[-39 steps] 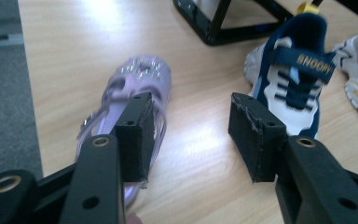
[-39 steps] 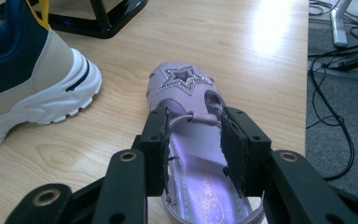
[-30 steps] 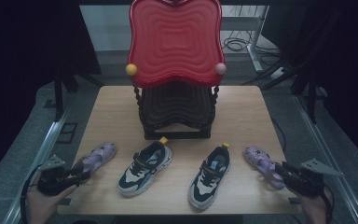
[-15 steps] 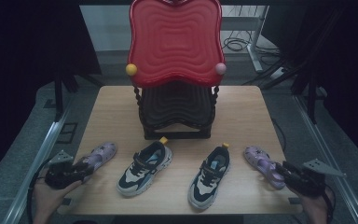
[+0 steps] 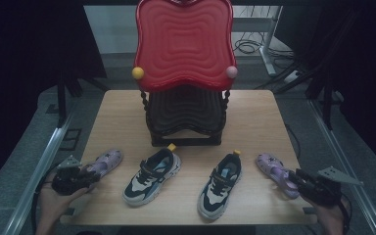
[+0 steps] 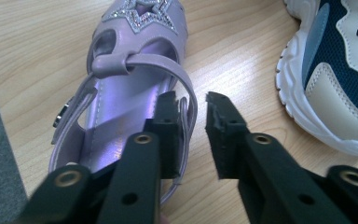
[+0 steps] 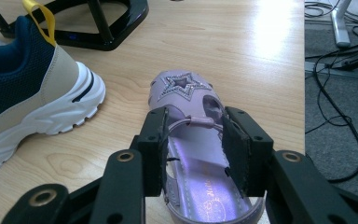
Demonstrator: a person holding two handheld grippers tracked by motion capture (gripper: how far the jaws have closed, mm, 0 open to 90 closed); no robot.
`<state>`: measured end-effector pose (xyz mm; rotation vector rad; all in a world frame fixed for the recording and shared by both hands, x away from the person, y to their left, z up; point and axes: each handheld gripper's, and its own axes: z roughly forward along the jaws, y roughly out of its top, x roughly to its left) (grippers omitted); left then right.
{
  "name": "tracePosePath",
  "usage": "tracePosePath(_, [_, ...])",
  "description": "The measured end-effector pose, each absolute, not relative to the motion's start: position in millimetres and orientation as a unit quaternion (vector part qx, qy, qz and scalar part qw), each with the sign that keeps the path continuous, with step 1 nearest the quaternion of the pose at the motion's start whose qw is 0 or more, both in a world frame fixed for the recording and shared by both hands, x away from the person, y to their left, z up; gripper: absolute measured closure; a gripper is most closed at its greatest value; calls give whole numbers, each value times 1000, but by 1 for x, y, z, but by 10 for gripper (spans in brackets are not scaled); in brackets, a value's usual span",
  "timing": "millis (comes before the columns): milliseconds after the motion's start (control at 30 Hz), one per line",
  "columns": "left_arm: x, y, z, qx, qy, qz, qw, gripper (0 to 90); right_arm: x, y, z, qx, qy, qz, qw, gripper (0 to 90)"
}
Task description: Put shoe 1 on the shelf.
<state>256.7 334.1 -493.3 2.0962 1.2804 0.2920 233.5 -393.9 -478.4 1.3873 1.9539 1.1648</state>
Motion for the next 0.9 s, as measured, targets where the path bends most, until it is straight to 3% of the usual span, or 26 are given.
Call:
tracePosePath(167, [258, 335, -494, 800, 491, 109, 327, 841, 232, -394, -476, 499, 720, 423, 232, 602])
tracePosePath(200, [258, 336, -494, 800, 491, 109, 327, 849, 233, -391, -476, 492, 723, 435, 214, 600])
tracePosePath(767, [257, 338, -495, 793, 498, 105, 335, 857, 242, -386, -493, 504, 753, 387, 172, 621])
tracePosePath(900, [257, 338, -496, 791, 499, 104, 339, 858, 247, -382, -498, 500, 758, 384, 166, 672])
